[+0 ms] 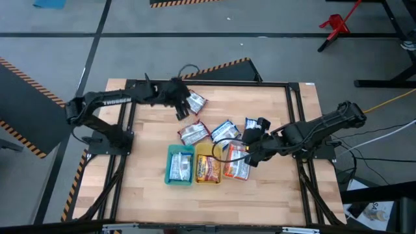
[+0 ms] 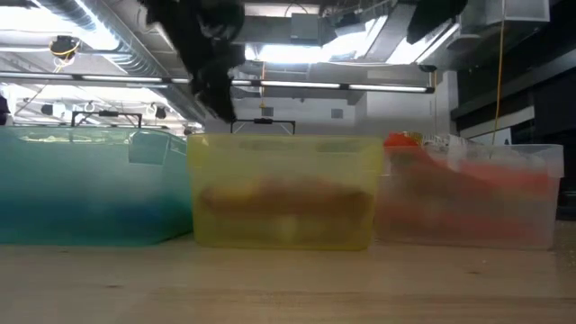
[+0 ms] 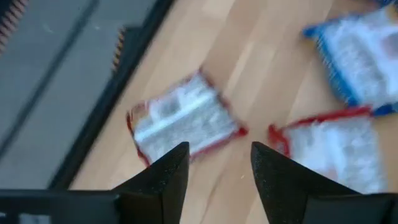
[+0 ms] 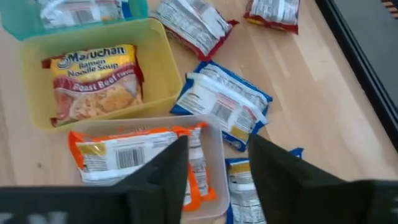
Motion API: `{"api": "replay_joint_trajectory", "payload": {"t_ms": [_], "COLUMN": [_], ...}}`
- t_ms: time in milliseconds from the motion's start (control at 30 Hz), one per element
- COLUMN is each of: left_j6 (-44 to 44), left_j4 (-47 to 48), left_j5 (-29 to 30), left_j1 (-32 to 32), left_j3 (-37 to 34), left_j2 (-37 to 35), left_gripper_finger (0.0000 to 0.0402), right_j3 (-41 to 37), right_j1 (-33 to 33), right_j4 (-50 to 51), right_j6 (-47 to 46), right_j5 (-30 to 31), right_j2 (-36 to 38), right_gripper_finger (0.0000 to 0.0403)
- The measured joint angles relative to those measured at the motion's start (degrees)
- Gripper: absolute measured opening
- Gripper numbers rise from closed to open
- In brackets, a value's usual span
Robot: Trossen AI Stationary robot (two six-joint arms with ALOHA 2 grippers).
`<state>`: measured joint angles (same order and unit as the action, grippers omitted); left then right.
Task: Sort Maruchan noodles
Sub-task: Put the top red noodle pack into the yellow bin
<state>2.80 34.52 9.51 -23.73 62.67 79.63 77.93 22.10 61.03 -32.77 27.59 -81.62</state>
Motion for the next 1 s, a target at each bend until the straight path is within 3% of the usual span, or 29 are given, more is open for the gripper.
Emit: {"api": "replay_joint_trajectory", "payload": {"t_ms": [200,367,633,1000], "left_j6": [7.0,11.5,16.4,22.3], "left_j4": [-2.5,-4.4,-5.0,-6.7], "left_j5": [-7.0,-12.1,-10.4,-8.7], "left_j1": [-11.4,-14.8,-14.3,-14.9], "left_j3": [-3.4,-4.2,-4.2,-4.1], "left_j2": [0.7,5.3,14.1,17.5], "left_gripper_finger": [0.0210,0.0228,0.0235,0.0235], "right_j3": [-0.4,-0.4,-0.4,-0.4], "right_j1": [-1.9,-4.8,-7.9,-8.0], "right_j4": [0.7,1.2,3.8,3.9], "right_j6": [0.0,0.6,1.6,2.6], "right_j5": [0.5,0.4,-0.5,-0.6], "right_j2": [0.0,0.0,0.0,0.0], "right_gripper_finger": [0.0199,0.0209,0.0209,0.0209]}}
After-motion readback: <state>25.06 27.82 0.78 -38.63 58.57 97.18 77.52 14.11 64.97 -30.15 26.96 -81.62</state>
